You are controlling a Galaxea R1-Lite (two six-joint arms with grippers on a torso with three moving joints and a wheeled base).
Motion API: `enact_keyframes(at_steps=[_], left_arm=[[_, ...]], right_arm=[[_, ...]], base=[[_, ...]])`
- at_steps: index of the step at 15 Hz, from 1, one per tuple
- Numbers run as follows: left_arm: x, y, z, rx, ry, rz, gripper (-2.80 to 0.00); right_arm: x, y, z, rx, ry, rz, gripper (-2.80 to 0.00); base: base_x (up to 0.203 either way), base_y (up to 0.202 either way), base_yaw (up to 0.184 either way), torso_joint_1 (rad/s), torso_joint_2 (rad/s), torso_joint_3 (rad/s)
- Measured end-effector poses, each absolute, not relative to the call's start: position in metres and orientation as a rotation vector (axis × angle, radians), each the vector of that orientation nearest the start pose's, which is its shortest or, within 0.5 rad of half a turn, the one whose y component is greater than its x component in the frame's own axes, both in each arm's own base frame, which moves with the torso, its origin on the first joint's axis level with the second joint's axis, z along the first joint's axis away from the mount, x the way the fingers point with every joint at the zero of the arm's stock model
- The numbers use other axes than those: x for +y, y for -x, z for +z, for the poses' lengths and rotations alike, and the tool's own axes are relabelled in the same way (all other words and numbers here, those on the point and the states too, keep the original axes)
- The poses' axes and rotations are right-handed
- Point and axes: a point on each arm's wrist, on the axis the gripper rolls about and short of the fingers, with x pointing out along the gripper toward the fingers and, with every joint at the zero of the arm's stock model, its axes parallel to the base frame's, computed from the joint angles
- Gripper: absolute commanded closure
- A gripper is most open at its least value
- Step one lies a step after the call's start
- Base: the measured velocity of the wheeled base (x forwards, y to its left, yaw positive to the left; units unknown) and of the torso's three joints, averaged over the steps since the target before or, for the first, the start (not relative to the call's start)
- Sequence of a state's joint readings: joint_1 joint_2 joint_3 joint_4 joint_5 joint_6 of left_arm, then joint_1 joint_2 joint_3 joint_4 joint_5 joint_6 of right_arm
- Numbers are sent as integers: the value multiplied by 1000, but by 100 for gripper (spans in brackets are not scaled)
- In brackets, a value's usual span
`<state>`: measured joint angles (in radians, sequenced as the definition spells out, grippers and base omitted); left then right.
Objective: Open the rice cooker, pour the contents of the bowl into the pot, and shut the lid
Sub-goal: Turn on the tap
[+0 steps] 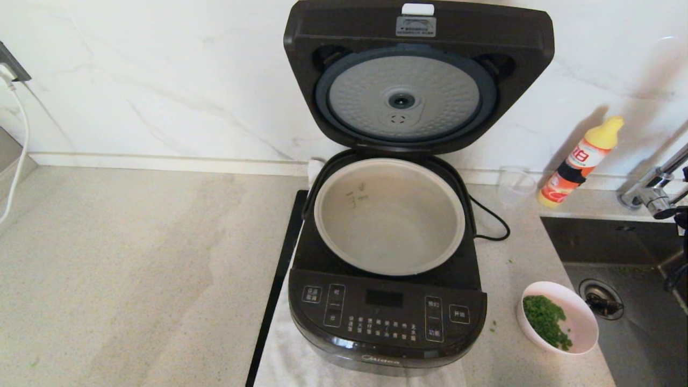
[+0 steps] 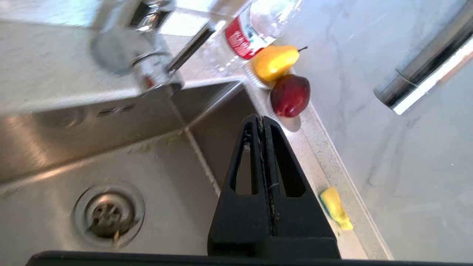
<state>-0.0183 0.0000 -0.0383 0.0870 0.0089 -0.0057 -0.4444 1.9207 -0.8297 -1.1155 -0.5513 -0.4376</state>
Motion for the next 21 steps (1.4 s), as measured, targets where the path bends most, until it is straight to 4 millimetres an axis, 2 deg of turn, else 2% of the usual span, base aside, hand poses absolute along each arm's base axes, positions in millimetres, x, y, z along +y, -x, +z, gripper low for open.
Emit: enact_keyframes(at_steps=[3,7,14,21], left_arm=[[1,26,77,49,5,-9,0],[1,26,77,48,5,-10,0],[1,26,77,49,5,-9,0],[1,26,77,48,5,-9,0]], right_arm=[[-178,-317,159,186,411,-1022,0],[-188,-327,155,180,410,-1035,0],[-199,-347,155,109,409,-1032,0],[-208,-369,142,89,411,-1021,0]], base=[[0,0,0,0,0,0],[0,0,0,0,0,0],[0,0,0,0,0,0],[0,0,0,0,0,0]])
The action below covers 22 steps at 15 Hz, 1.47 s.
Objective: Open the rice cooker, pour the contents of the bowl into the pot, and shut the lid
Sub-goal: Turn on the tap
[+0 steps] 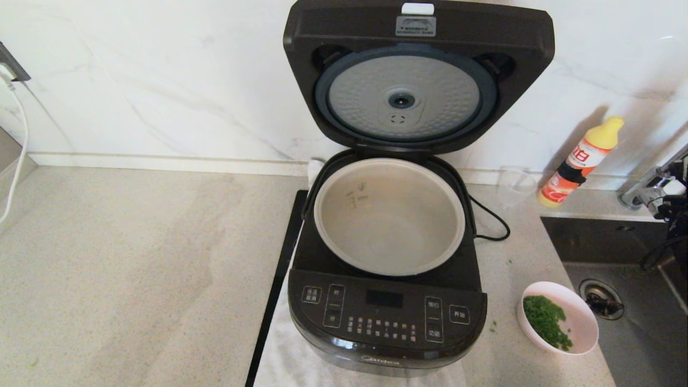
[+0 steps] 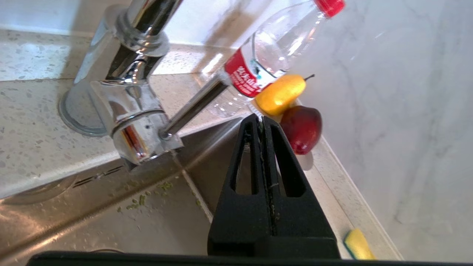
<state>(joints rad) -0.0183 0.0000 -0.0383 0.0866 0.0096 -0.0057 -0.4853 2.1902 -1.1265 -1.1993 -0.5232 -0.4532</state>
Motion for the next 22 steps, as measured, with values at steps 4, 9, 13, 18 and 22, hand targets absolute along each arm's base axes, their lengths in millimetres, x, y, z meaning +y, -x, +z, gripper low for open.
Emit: enact_keyframes(at_steps=[4,9,13,18,22], left_arm=[[1,26,77,49,5,-9,0],[1,26,77,48,5,-9,0],[1,26,77,49,5,-9,0],[1,26,77,49,5,-9,0],[1,26,77,49,5,-9,0]], right_arm=[[-208,-377,143,55,412,-1010,0],[-205,-383,157,-3,423,-1012,0],[-211,-396,154,-23,428,-1016,0],[-219,-411,149,-48,428,-1022,0],[-223,-419,143,-37,430,-1022,0]], base=[[0,0,0,0,0,0],[0,0,0,0,0,0],[0,0,0,0,0,0],[0,0,0,0,0,0],[0,0,0,0,0,0]])
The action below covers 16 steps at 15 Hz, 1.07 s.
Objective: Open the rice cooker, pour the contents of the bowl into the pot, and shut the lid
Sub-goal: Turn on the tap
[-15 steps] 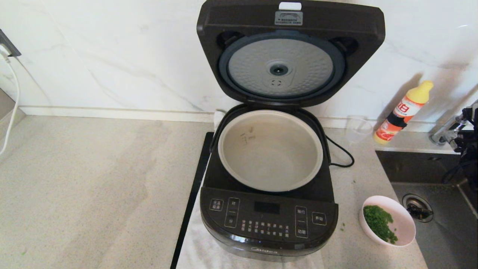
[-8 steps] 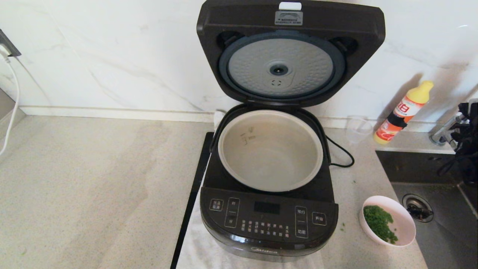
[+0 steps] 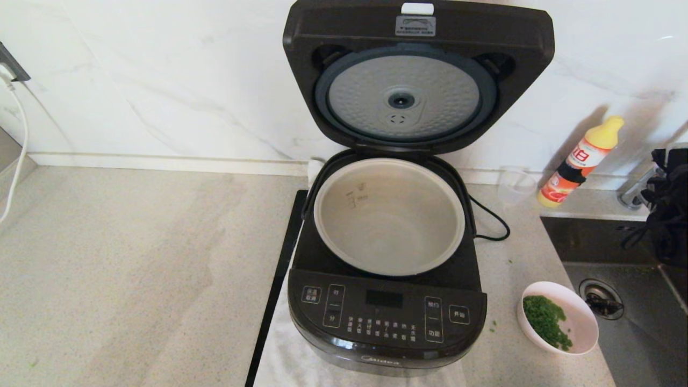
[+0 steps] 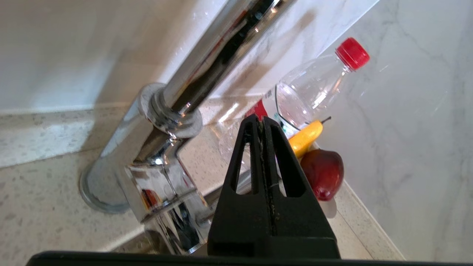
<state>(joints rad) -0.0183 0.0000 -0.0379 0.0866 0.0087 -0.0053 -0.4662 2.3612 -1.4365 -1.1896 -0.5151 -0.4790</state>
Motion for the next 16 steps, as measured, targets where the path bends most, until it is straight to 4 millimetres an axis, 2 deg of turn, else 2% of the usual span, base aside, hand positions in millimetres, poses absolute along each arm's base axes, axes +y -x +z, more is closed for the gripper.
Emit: enact_keyframes(at_steps=[6,11,16], left_arm=[[1,26,77,49,5,-9,0],[1,26,77,49,5,-10,0],[1,26,77,48,5,-9,0]], right_arm=[[-225,-421,133,-17,430,-1025,0],[-221,-412,123,39,430,-1017,0],[-218,-404,125,34,431,-1021,0]], base=[[0,0,0,0,0,0],[0,0,0,0,0,0],[0,0,0,0,0,0]])
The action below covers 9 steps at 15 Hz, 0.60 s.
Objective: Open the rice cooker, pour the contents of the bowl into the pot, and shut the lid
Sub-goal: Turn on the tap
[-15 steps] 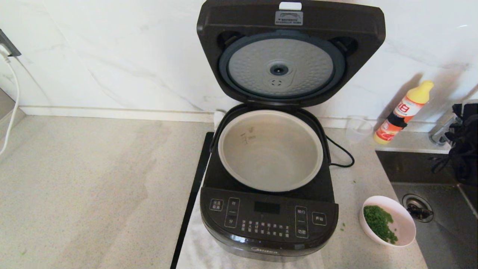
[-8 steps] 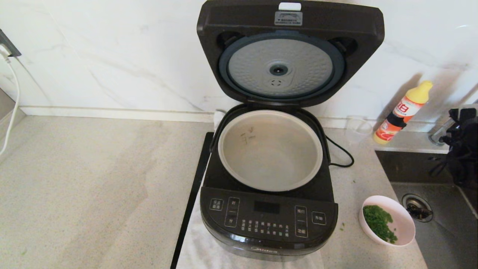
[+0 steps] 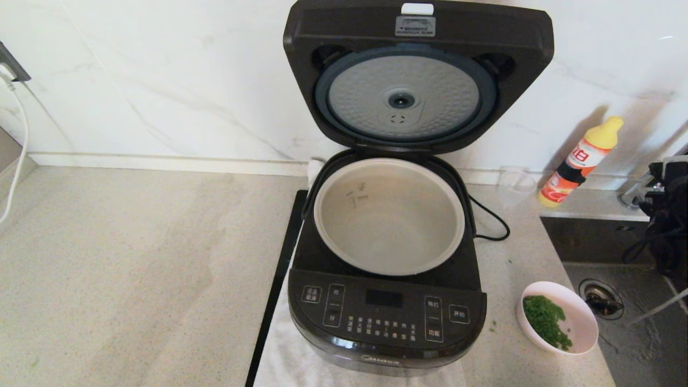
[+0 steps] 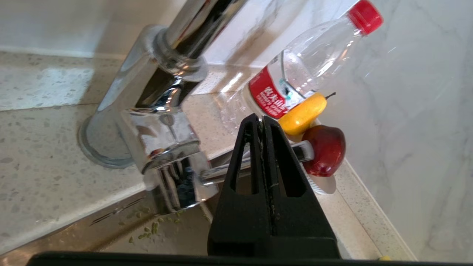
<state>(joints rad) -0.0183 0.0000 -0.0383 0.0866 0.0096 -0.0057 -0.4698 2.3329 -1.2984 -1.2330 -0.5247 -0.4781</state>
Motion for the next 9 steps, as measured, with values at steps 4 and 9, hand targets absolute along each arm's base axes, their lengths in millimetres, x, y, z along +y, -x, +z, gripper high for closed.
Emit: enact_keyframes(at_steps=[4,9], left_arm=[[1,26,77,48,5,-9,0],[1,26,77,49,6,-9,0]], right_arm=[[-212,-394,130,14,429,-1022,0],[-202,-379,164,-70,421,-1029,0]], base=[[0,0,0,0,0,0],[0,0,0,0,0,0]])
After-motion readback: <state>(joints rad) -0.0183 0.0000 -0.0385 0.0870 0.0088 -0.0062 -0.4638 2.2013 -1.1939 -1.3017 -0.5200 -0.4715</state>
